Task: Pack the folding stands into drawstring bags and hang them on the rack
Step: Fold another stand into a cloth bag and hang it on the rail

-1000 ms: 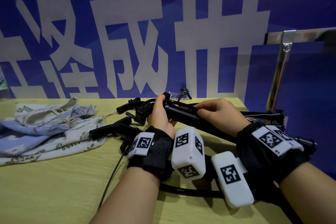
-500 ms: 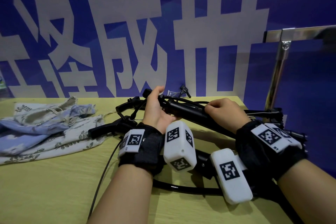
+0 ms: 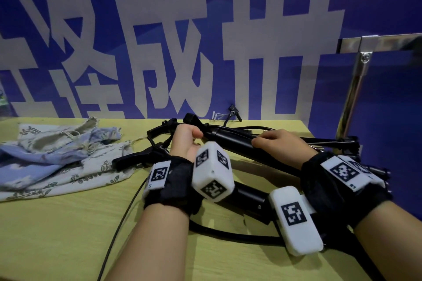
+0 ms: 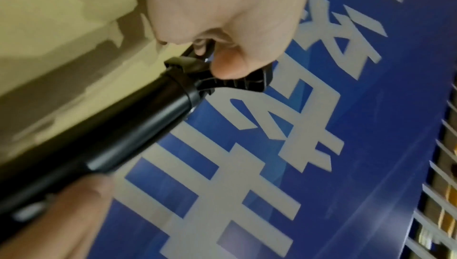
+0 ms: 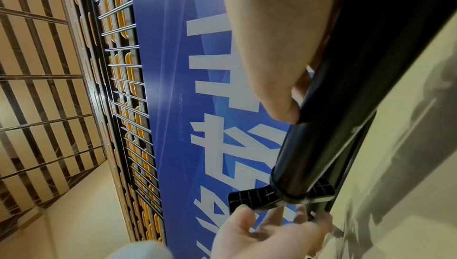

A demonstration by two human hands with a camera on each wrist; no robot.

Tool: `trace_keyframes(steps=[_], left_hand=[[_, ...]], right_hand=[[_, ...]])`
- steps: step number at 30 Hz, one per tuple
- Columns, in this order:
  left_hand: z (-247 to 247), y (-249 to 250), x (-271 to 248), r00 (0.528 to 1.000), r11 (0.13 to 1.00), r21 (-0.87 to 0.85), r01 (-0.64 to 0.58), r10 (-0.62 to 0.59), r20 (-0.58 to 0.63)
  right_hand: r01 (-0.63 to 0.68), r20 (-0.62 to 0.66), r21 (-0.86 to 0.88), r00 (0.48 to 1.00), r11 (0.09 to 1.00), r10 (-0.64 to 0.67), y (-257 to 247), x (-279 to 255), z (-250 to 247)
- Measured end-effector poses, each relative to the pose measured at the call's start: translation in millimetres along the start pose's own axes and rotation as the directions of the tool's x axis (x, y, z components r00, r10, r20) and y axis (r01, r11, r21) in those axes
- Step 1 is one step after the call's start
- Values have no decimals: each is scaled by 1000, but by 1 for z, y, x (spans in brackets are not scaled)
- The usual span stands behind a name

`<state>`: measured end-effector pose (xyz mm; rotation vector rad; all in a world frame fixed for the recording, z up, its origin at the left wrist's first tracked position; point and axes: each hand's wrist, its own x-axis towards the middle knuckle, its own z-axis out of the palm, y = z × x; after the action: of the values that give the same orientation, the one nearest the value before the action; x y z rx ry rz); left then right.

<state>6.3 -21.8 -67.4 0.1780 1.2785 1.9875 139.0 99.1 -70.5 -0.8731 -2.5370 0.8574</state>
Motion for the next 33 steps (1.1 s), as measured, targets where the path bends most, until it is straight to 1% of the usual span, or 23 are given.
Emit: trace_keyframes(steps=[2,4,6,8,9,10,11,13,14,15,17,19,22,24,25,27,28,29,31,33], left_hand=[[-3,-1,5,999,998,-52,-42,40,-33],[-9,0,9,989,981,-148,-127,114,-93],[-14,1,15,983,956,-254,-147,114,-142],[-19,3,26,982,953,-266,-143,104,-156],[-21,3,32,985,963,-237,-129,96,-146],[-22,3,36,988,976,-184,-114,92,-123],[-23,1,39,991,985,-143,-99,85,-102],[-23,-2,40,998,992,-109,-55,50,-48],[-22,-2,40,998,995,-85,-58,55,-37],[-20,-3,42,996,995,-55,-78,75,-51],[-19,-3,49,989,992,-44,-116,111,-94],[-19,-3,56,987,984,-133,-120,104,-121],[-23,-4,63,988,959,-249,-137,114,-103],[-23,-6,68,987,962,-226,-152,135,-88],[-20,-6,68,985,970,-186,-157,142,-93],[-19,-7,73,988,984,-112,-139,131,-77],[-19,-8,74,992,984,-131,-118,111,-55],[-17,-7,74,992,981,-153,-121,115,-52],[-15,-7,76,984,969,-182,-168,154,-87],[-11,-9,72,980,969,-160,-187,173,-95]], right_hand=[[5,9,10,1000,1000,-5,-1,-1,0],[-4,22,11,1000,1000,4,-3,-2,1],[-22,28,13,999,1000,22,-4,-4,3],[-39,13,48,999,998,38,-4,-3,3],[-54,-5,99,999,994,54,-4,-2,2],[-75,-32,187,996,980,82,-4,-1,-1],[-110,-56,313,989,943,134,-5,1,-5],[-198,-59,563,959,803,277,-7,4,-16],[-223,-57,633,942,741,331,-6,7,-23],[-238,-58,665,929,708,366,-6,11,-31],[-245,-64,683,918,688,391,-6,20,-47],[-244,-87,649,917,721,390,-8,32,-62],[-262,-140,500,916,826,376,-15,54,-78],[-305,-160,337,914,891,374,-15,72,-81],[-339,-148,242,913,909,380,-13,81,-80],[-391,-70,42,917,920,393,-6,97,-75],[-396,-17,-47,918,917,396,-2,105,-72],[-393,16,-134,917,910,398,0,113,-70],[-381,76,-239,910,893,408,-1,127,-66],[-376,144,-309,889,873,434,2,140,-63]])
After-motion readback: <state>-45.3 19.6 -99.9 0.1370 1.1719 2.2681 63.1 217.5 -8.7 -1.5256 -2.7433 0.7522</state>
